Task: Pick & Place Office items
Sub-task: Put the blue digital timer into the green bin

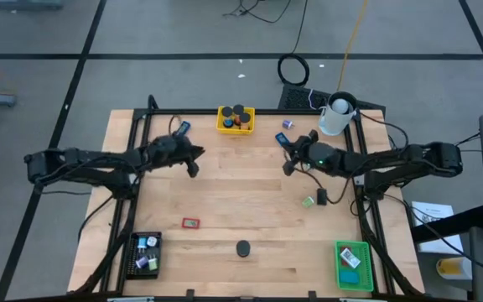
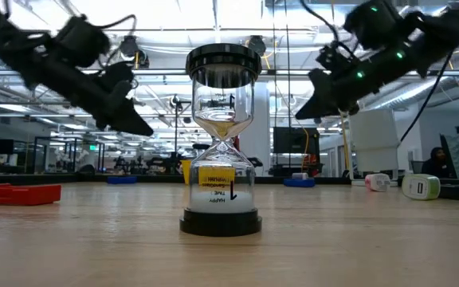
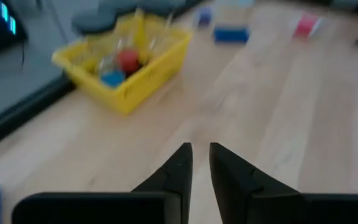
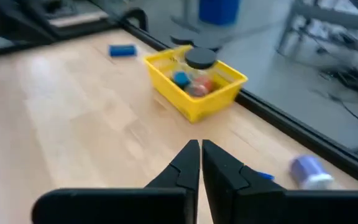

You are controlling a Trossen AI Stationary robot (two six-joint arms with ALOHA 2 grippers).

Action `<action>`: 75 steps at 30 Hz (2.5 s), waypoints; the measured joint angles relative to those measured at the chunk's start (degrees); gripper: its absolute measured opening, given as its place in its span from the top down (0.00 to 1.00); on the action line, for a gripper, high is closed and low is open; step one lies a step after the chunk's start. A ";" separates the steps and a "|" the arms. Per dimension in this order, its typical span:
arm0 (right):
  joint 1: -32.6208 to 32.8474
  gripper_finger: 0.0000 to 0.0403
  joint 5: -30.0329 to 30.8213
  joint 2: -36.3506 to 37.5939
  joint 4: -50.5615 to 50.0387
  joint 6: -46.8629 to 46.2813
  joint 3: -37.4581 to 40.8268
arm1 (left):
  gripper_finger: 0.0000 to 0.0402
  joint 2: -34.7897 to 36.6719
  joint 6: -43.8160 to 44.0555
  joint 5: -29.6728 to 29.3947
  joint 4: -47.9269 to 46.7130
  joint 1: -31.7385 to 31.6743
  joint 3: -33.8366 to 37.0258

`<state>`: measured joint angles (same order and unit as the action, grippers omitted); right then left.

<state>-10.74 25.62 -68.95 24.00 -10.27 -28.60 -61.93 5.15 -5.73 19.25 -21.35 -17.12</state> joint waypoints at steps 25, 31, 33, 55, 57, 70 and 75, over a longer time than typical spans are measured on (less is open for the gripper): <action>-16.68 0.29 -7.79 -22.83 -29.03 -9.26 -20.63 | 0.90 -0.22 -4.79 9.93 34.46 7.86 15.65; -18.91 0.30 -9.30 -25.94 -28.33 -10.45 -20.63 | 0.93 -0.22 -4.97 10.26 34.46 8.32 15.64; -18.93 0.32 -10.84 -26.39 -28.16 -10.23 -20.63 | 0.94 -0.22 -4.97 10.22 34.44 8.32 15.65; -19.98 0.64 -17.43 -27.40 -26.97 -12.53 -20.68 | 0.90 -0.22 -4.68 10.20 33.07 8.27 15.63; -19.90 0.64 -18.19 -27.30 -27.07 -11.79 -20.68 | 0.90 -0.22 -4.68 10.20 33.07 8.27 15.63; -15.70 0.72 -18.18 -23.38 -29.64 -11.36 -20.57 | 0.90 -0.22 -4.68 10.18 33.02 8.27 15.63; -14.62 0.72 -18.02 -23.08 -29.60 -12.93 -20.59 | 0.90 -0.22 -4.70 10.17 32.80 8.29 15.63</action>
<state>-25.36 7.60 -92.03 -5.60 -23.20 -49.19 -62.15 0.45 4.44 52.05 -13.06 -1.50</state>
